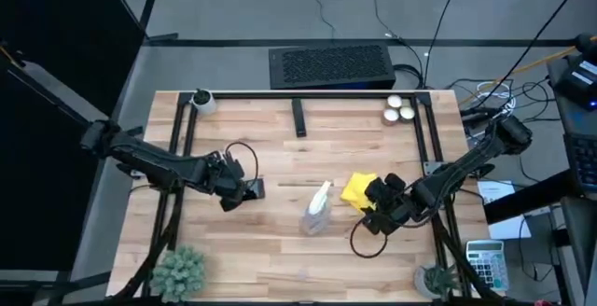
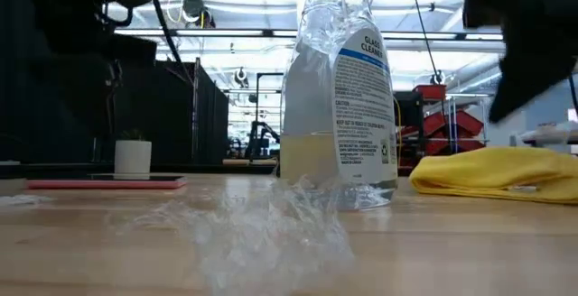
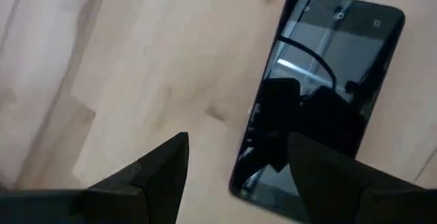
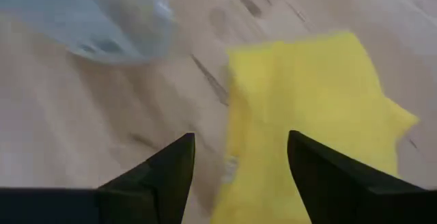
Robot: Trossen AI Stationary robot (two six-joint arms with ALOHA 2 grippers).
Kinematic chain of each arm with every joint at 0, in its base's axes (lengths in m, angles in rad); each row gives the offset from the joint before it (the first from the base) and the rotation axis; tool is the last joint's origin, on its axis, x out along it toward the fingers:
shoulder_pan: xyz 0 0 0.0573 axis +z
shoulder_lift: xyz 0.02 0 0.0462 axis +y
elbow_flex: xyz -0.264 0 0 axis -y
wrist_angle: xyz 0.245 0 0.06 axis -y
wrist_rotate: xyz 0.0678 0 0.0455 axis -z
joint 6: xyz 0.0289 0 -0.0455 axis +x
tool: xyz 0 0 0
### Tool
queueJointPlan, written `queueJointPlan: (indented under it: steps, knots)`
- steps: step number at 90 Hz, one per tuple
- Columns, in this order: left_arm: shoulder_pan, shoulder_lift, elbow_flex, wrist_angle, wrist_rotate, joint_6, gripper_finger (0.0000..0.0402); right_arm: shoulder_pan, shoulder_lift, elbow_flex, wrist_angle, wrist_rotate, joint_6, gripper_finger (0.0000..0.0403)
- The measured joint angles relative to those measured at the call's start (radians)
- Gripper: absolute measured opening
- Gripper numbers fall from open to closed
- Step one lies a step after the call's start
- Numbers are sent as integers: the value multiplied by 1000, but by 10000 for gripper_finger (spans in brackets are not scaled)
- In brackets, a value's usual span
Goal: Apply microfiber cloth
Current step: Adjust the spray bottle on the table
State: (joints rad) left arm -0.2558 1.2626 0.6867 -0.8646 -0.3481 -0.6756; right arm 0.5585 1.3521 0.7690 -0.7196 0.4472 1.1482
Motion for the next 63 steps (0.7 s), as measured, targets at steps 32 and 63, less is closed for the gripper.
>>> queueJointPlan:
  steps: [32,63]
  knots:
    - [-8,-3,-25,36,1,8,226,71,42,26,474,-161,-187,212]
    - [-8,-3,-24,75,0,7,226,46,409,26,1391,-155,-705,212]
